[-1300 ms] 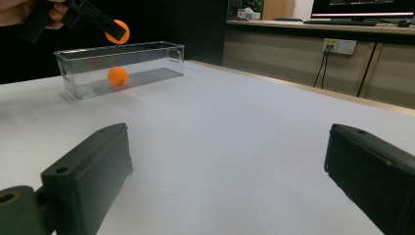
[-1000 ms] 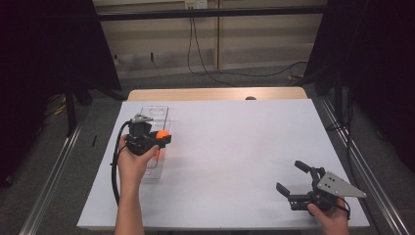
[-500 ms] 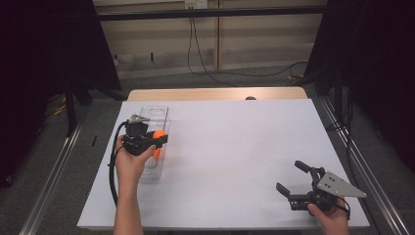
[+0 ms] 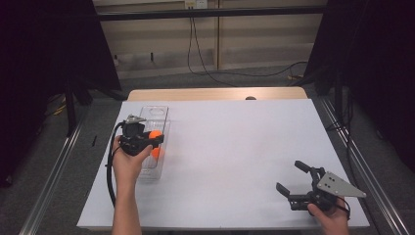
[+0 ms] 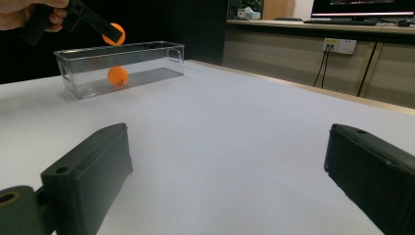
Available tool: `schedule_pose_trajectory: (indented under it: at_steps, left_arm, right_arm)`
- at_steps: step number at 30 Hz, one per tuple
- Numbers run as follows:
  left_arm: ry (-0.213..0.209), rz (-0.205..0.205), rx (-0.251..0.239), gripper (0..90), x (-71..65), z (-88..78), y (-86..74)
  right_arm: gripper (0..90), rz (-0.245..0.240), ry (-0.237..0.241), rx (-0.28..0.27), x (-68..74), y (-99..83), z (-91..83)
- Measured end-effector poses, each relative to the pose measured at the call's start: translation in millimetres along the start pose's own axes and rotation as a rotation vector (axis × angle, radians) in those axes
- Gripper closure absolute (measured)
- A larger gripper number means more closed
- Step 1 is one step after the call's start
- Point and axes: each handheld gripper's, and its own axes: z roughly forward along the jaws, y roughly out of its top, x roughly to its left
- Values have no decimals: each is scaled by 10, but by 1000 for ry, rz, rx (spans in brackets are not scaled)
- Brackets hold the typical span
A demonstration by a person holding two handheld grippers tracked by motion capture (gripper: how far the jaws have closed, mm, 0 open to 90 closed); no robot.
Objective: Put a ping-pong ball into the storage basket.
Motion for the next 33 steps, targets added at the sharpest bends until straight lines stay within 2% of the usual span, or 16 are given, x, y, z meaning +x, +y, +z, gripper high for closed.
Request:
schedule_pose_trajectory:
  at_steps: [16,19,33]
  left_arm:
    - [23,8,16,508,50,22,-35]
    - [23,-4,12,507,53,28,-42]
    - [31,-10,18,507,100,55,-80]
  right_arm:
    - [31,1,0,1,1,0,0]
    - [31,1,0,1,1,0,1]
    - [31,1,1,1,2,0,-1]
